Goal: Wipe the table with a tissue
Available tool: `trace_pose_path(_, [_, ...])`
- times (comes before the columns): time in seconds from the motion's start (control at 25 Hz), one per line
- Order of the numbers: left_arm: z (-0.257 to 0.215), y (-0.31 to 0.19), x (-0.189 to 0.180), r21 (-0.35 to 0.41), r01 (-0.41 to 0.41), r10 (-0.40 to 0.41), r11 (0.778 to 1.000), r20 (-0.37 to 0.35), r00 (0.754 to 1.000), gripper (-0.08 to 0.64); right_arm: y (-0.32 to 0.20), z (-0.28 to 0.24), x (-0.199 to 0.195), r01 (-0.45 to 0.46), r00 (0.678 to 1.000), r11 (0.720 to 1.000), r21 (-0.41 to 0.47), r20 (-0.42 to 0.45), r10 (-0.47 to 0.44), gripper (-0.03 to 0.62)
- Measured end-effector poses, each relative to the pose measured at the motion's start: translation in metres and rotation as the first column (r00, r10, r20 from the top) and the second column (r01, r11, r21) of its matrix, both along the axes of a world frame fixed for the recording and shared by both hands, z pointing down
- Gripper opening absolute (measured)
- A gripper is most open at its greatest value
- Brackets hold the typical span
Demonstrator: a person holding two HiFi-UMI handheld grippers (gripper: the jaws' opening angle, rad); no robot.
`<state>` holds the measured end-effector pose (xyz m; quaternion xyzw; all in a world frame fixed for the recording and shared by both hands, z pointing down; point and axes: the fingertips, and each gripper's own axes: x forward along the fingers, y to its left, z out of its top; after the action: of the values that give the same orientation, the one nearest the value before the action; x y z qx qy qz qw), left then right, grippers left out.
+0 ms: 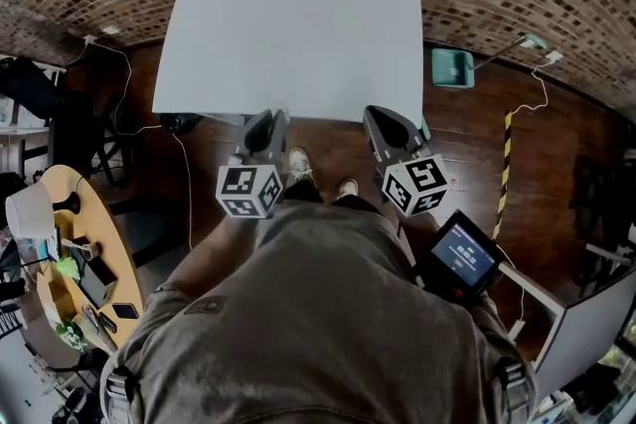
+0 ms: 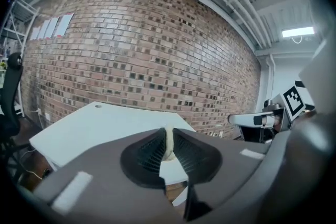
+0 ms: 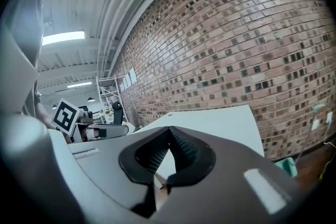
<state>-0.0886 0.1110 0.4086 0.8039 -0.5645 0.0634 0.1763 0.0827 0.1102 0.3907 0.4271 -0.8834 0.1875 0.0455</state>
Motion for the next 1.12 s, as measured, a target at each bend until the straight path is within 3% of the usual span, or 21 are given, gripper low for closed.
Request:
trace_pose_path(0.4, [-0.005,0.034,0.007,0.017,0.002,-0.002,1.0,-0.007,1.0,0.041,0.033,-0.004,0.002,0.02,1.0,1.0,0.011,-0.011,-0.02,0.011])
trace_pose_path(0.68, [-0.007,0.049,-0.005,0.009,-0.023,0.023,1.0,-0.011,1.0,0.041,0.05,-0.003,-0.017,0.014,1.0,1.0,0.004,-0.022,-0.014,0.011])
trace_pose_path(1.12, [-0.004,0.05,0.0,0.0,-0.062,0.062,0.998,-0.031,0.998,0.041,0.058,-0.002,-0.025,-0.002,1.0,1.0,0.004,-0.025,0.002,0.011])
